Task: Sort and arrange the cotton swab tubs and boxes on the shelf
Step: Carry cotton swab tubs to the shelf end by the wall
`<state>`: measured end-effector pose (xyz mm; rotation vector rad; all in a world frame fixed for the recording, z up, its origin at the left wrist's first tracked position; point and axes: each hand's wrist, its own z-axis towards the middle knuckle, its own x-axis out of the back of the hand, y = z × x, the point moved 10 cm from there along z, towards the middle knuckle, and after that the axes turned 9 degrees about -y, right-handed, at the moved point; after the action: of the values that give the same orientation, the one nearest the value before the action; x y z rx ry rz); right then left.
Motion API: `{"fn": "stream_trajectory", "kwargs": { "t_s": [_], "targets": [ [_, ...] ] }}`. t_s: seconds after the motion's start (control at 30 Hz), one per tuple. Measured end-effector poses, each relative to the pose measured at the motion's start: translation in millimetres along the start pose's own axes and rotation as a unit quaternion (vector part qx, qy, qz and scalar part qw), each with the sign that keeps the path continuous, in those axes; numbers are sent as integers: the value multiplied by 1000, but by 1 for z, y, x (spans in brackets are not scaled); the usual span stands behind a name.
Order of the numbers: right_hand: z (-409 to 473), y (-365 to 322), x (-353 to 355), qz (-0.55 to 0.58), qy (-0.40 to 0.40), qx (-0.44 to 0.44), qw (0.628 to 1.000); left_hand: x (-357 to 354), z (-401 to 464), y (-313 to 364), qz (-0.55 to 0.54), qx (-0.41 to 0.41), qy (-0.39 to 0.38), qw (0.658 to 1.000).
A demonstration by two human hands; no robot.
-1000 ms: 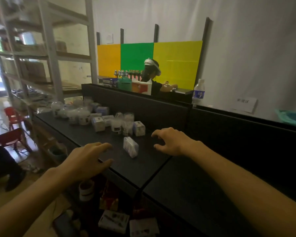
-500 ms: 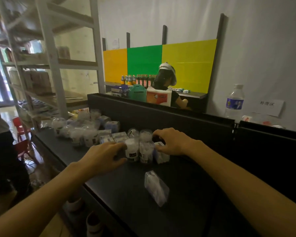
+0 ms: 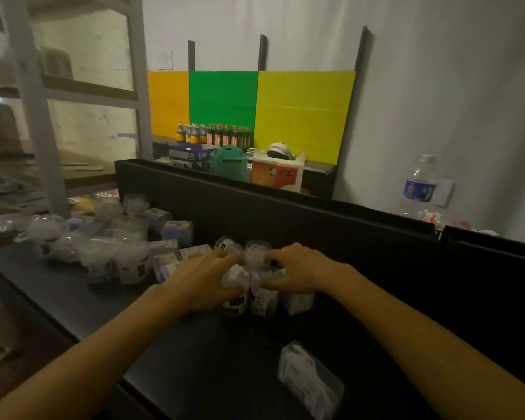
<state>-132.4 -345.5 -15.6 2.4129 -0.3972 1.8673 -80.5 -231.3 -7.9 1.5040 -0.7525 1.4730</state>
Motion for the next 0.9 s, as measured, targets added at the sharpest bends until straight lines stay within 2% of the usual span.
{"fn": "stream_trajectory", "kwargs": {
  "t_s": [0.33,0.47,0.7,0.8,0.9],
  "targets": [
    [-3,-16,-6,25,3,-104,994,-17,22,-22,-6,-78,-76,994],
    [-22,-22,-8,110,20,-127,986,-11,17,-23,-13,-115,-69,991],
    [-86,-19,-3,232,158,-149,948,12,6,-10,-61,-178,-52,981],
    [-133,-18,14,230,241,-160,929,33,2,16,-48,-231,-34,971],
    [-184,-15,24,233,289,-187,909,47,-1,45,-51,-264,-23,963]
  ]
}}
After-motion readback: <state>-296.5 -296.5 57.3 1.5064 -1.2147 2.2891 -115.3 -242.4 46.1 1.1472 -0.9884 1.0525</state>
